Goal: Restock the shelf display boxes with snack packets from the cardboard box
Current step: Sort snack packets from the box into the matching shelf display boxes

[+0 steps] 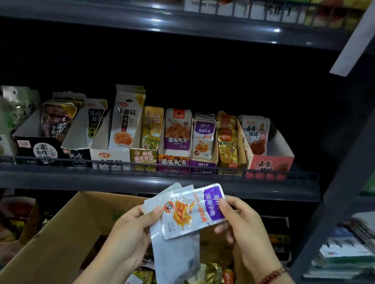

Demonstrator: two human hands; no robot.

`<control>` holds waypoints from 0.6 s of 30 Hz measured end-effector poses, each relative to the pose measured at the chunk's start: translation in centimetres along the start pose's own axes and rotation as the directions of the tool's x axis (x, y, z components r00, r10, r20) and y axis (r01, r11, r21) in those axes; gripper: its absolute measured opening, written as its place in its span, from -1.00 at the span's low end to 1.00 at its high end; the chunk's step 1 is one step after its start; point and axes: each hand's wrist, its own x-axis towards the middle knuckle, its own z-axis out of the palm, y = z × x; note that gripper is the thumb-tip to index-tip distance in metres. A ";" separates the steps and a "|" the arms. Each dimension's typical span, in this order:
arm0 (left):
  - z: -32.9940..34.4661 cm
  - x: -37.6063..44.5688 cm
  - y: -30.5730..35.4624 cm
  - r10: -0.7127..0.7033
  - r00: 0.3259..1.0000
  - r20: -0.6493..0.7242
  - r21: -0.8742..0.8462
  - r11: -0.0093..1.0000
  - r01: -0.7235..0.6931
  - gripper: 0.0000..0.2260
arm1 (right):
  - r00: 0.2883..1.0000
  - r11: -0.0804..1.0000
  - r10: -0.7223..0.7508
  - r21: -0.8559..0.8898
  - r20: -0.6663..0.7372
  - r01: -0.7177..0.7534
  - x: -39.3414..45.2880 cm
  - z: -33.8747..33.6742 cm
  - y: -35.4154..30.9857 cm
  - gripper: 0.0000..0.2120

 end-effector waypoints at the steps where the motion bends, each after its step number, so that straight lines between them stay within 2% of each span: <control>1: 0.4 0.0 0.1 0.005 1.000 -0.005 -0.018 1.000 -0.005 -0.86 | 1.000 1.000 0.000 0.015 0.029 -0.001 0.0 -0.1 -0.2 -0.89; 3: 1.1 0.0 0.2 0.002 1.000 -0.006 -0.045 0.999 -0.003 -0.88 | 0.998 0.998 -0.004 0.070 0.058 0.000 0.1 -0.2 -0.4 -0.84; 6: 1.8 0.2 0.2 0.010 1.000 -0.019 0.021 1.000 -0.009 -0.89 | 1.000 0.998 -0.013 0.067 -0.027 0.014 1.2 -0.4 -0.8 -0.83; 10: 2.3 1.1 0.9 0.095 0.991 -0.097 0.128 0.988 -0.082 -0.88 | 0.991 0.995 -0.099 -0.022 -0.094 0.097 4.4 -0.8 -2.8 -0.85; 14: 3.2 2.8 2.0 0.215 0.964 -0.156 0.234 0.956 -0.175 -0.93 | 0.969 0.963 -0.216 -0.190 -0.119 0.191 9.1 -0.5 -5.3 -0.84; 18: 3.6 5.0 3.2 0.322 0.933 -0.158 0.353 0.901 -0.252 -0.93 | 0.900 0.886 -0.390 -0.345 -0.196 0.309 14.5 -0.1 -6.9 -0.86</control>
